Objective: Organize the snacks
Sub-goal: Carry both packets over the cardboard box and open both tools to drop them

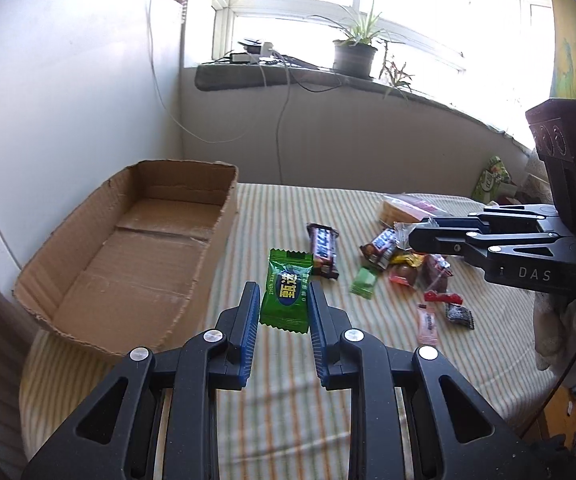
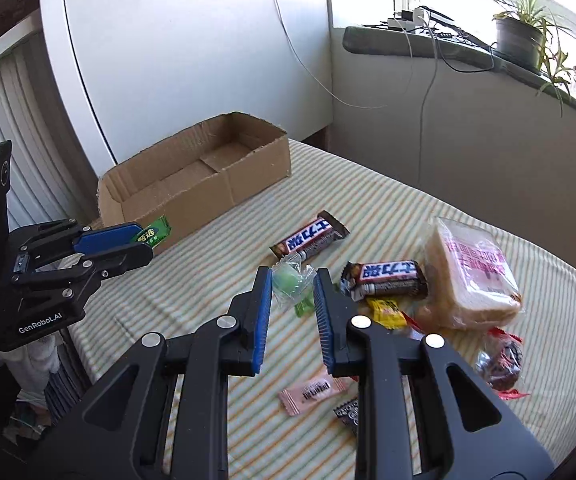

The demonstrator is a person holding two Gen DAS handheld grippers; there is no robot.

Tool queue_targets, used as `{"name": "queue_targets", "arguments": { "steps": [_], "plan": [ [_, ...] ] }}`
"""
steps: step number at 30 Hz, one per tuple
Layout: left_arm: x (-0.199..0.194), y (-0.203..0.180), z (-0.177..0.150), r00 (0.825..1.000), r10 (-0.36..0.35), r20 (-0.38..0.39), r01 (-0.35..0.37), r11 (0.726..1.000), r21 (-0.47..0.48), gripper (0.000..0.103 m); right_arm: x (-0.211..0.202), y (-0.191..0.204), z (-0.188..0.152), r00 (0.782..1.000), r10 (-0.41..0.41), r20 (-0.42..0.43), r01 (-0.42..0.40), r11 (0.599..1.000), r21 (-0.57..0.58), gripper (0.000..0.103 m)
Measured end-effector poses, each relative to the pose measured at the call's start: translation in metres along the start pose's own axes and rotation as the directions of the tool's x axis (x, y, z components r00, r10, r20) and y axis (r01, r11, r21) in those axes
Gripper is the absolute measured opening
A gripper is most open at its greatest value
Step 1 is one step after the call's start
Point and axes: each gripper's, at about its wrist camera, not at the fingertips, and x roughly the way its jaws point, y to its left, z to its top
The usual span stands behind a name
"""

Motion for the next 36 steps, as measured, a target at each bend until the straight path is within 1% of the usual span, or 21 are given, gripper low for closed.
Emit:
{"name": "queue_targets", "arguments": {
  "steps": [5,12,17,25,30,36],
  "plan": [
    [-0.004,0.032,0.002,0.996,0.081,0.019,-0.081,0.996,-0.043,0.022,0.021,0.028,0.026,0.999,0.038,0.009,-0.037,0.998,-0.051,0.022],
    [-0.002,0.062,0.002,0.990,0.138,0.019,-0.136,0.986,-0.092,0.022,0.054,0.063,0.054,0.997,0.080,0.002,-0.079,0.992,-0.096,0.022],
    [-0.002,0.070,0.003,0.986,0.164,0.023,-0.161,0.982,-0.096,0.022,0.078,0.082,0.070,0.994,0.108,-0.009,-0.108,0.988,-0.110,0.022],
    [0.002,0.081,0.004,0.984,0.179,0.016,-0.176,0.978,-0.111,0.022,0.109,0.103,0.083,0.991,0.132,-0.031,-0.135,0.982,-0.130,0.022],
    [0.002,0.084,0.004,0.983,0.184,0.013,-0.181,0.977,-0.114,0.022,0.120,0.107,0.085,0.989,0.142,-0.049,-0.147,0.980,-0.132,0.022],
    [0.004,0.083,0.005,0.981,0.192,0.006,-0.190,0.976,-0.110,0.024,0.122,0.107,0.086,0.989,0.143,-0.045,-0.148,0.980,-0.131,0.024]
  ]
}}
